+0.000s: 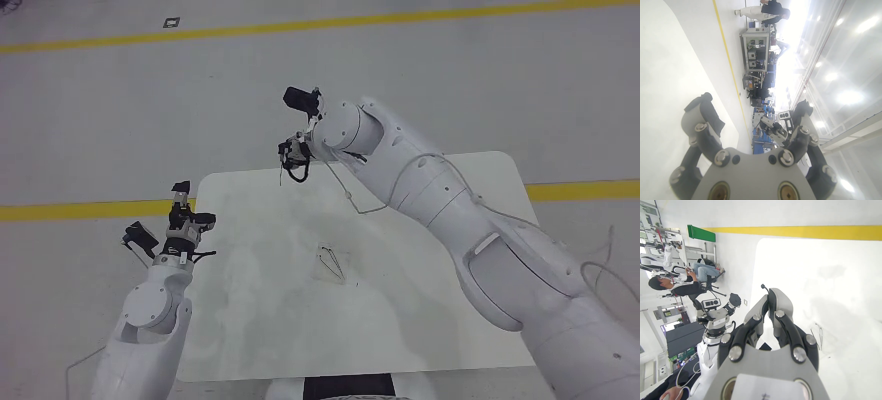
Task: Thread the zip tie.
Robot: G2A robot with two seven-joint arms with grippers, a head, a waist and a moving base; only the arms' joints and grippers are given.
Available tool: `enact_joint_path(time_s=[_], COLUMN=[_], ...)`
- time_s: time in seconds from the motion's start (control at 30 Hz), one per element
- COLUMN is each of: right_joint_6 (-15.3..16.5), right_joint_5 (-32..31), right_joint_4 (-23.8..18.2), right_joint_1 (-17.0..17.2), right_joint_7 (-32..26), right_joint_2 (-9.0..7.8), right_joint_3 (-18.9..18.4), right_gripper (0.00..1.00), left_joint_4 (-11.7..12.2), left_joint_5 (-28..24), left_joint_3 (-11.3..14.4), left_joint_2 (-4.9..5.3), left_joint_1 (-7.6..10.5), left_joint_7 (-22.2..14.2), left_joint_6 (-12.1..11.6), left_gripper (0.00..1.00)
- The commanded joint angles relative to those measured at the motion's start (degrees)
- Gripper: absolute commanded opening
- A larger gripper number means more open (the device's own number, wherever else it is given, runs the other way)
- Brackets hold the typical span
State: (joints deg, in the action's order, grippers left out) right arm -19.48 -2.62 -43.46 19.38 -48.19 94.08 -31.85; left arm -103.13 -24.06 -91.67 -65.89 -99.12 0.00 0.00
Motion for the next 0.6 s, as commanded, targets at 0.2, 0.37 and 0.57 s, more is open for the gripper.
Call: enact_joint_path(time_s=[0.2,0.37,0.57], right_joint_6=[0.0,0.0,0.0], right_joint_5=[0.3,1.7,4.6], right_joint_4=[0.0,1.8,6.9], right_joint_1=[1.0,0.7,-0.7], right_joint_7=[1.2,0.8,-1.5], right_joint_2=[-0.11,0.23,1.83], right_joint_3=[-0.9,-2.5,-2.9], right_gripper=[0.00,0.00,0.00], left_joint_4=[-0.1,1.7,2.3], left_joint_5=[8.1,28.4,55.5], left_joint_3=[0.8,2.3,4.6], left_joint_2=[0.18,0.56,1.26], left_joint_1=[0.47,0.66,1.19], left_joint_7=[-1.2,0.0,7.8], left_joint_6=[-4.3,-14.6,-19.5], left_gripper=[1.00,1.00,1.00])
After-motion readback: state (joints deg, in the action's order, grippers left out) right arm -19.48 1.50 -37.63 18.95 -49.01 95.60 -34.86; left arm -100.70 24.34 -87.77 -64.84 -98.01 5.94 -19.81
